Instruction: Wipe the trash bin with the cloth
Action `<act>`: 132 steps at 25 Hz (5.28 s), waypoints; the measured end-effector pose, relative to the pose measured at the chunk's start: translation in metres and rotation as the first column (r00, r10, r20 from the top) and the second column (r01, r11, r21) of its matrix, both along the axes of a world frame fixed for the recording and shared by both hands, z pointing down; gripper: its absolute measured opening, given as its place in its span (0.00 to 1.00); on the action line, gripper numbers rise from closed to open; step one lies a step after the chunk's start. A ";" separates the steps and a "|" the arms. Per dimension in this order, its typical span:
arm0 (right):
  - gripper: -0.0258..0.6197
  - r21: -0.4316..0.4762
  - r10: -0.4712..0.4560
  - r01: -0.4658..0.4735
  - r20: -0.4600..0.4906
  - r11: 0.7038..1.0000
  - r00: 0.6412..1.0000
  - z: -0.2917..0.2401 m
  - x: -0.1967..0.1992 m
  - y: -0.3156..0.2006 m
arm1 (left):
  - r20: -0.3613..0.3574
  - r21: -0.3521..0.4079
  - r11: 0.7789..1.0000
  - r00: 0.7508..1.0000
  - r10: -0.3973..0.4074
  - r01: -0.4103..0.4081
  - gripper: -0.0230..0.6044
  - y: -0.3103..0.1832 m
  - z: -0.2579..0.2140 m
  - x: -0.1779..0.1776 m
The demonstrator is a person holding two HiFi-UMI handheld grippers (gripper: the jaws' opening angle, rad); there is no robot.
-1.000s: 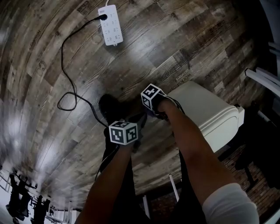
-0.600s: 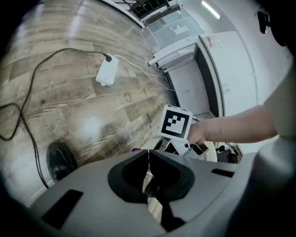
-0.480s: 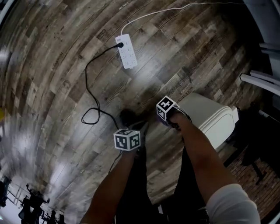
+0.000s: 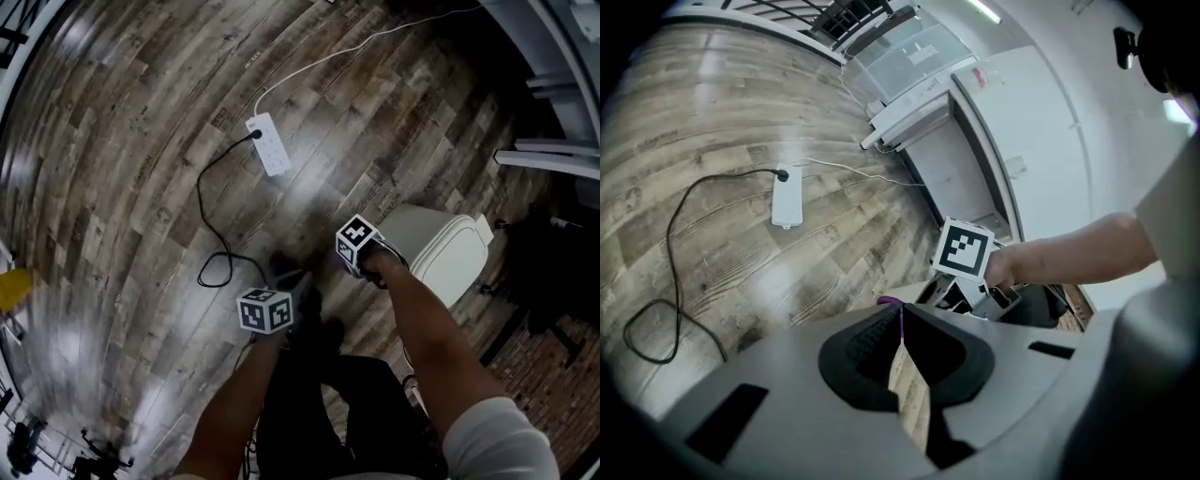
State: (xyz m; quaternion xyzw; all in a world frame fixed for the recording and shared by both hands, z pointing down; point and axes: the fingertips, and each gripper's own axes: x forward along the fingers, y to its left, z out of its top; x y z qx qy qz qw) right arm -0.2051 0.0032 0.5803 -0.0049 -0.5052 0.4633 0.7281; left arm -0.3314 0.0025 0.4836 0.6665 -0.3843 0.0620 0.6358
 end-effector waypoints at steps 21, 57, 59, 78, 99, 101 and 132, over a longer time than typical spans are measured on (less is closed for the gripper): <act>0.18 0.282 0.129 -0.187 0.211 0.941 0.969 -0.144 0.055 0.091 | 0.101 0.191 0.964 0.980 0.171 -0.188 0.05 0.102 -0.149 0.060; 0.18 0.621 0.458 -0.615 0.418 0.486 0.784 -0.434 0.169 0.176 | 0.102 0.417 0.781 0.878 0.467 -0.464 0.05 0.164 -0.422 0.074; 0.18 0.633 0.479 -0.635 0.431 0.443 0.765 -0.449 0.171 0.184 | 0.102 0.436 0.759 0.864 0.493 -0.485 0.05 0.162 -0.432 0.072; 0.18 0.664 0.508 -0.748 0.641 0.008 0.575 -0.551 0.172 0.251 | 0.060 0.553 0.650 0.803 0.593 -0.522 0.05 0.193 -0.499 0.083; 0.18 0.482 0.358 -0.788 0.864 -0.384 0.354 -0.640 0.192 0.290 | 0.034 0.658 0.576 0.783 0.621 -0.485 0.05 0.222 -0.567 0.121; 0.18 0.474 0.348 -0.784 0.870 -0.400 0.349 -0.646 0.193 0.293 | 0.033 0.666 0.569 0.782 0.623 -0.482 0.05 0.222 -0.572 0.122; 0.18 0.541 0.306 -0.717 0.841 -0.441 0.446 -0.705 0.211 0.299 | 0.031 0.714 0.515 0.756 0.654 -0.475 0.05 0.207 -0.613 0.158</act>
